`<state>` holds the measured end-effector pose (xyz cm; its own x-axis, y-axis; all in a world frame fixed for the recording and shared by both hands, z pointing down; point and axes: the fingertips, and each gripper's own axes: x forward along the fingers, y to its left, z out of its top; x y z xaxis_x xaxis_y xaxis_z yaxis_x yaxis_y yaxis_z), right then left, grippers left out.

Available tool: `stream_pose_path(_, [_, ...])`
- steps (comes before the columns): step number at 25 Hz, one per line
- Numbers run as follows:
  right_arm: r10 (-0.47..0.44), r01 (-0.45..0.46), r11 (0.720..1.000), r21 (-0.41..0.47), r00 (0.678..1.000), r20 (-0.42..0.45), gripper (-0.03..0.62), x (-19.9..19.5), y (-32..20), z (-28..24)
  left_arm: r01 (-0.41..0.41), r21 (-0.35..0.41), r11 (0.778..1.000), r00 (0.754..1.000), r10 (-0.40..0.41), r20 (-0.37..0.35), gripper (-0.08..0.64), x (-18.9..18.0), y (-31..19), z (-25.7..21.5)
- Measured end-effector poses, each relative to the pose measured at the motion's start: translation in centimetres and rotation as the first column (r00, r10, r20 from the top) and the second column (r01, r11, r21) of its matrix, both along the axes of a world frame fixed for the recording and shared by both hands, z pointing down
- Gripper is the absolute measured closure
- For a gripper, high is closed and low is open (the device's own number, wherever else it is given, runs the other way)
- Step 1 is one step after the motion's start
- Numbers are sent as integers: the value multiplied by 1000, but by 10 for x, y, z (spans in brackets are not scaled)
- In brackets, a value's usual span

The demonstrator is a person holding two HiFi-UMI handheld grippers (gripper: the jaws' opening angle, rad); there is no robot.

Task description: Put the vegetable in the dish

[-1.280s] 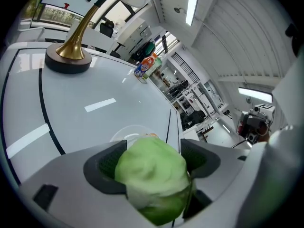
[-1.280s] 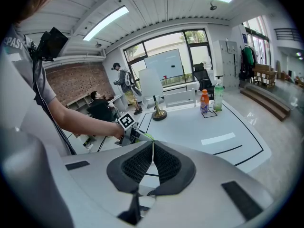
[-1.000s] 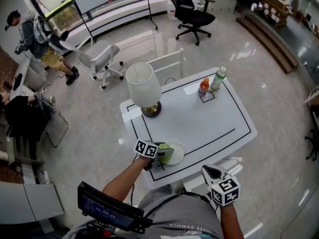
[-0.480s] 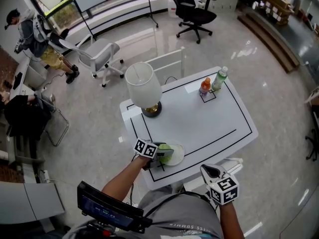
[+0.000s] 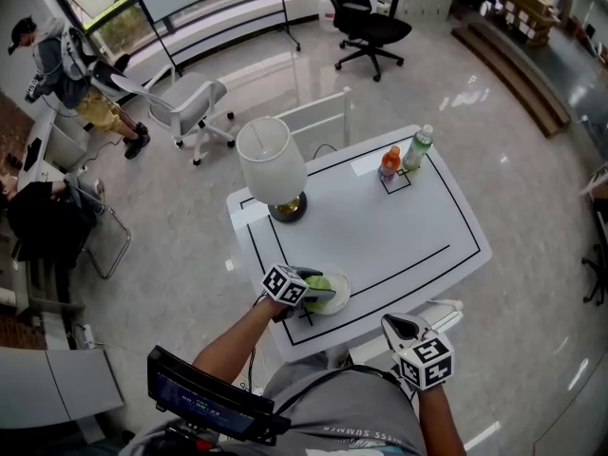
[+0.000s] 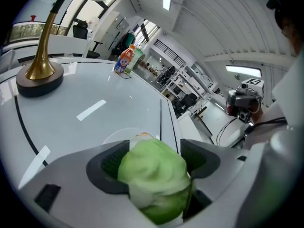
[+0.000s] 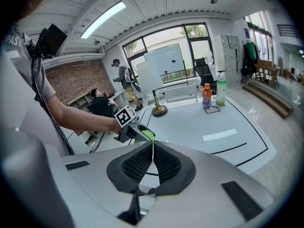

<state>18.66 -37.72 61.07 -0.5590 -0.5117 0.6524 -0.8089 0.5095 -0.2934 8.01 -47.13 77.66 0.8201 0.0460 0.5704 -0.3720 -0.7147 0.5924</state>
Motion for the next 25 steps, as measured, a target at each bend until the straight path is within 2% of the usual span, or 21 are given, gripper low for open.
stream_pose_path(4, [0,0,1000,-5,1000,0,584,1,1,3,-29,7,1000,998,29,-48,244,14,4,-10])
stream_pose_path(9, [-7,7,1000,-14,1000,0,584,-3,1,4,-57,-30,998,997,56,-45,244,21,4,-8])
stream_pose_path(14, [-11,11,1000,-19,1000,2,584,-4,2,7,-12,-63,998,997,7,-71,242,20,-3,-5])
stream_pose_path(21, [-15,15,1000,-27,1000,-3,584,-7,6,11,107,-81,991,987,-116,-111,242,4,-20,-1])
stream_pose_path(25, [-18,18,999,-30,1000,-6,584,-9,9,11,128,-55,990,984,-133,-116,239,1,-21,-2])
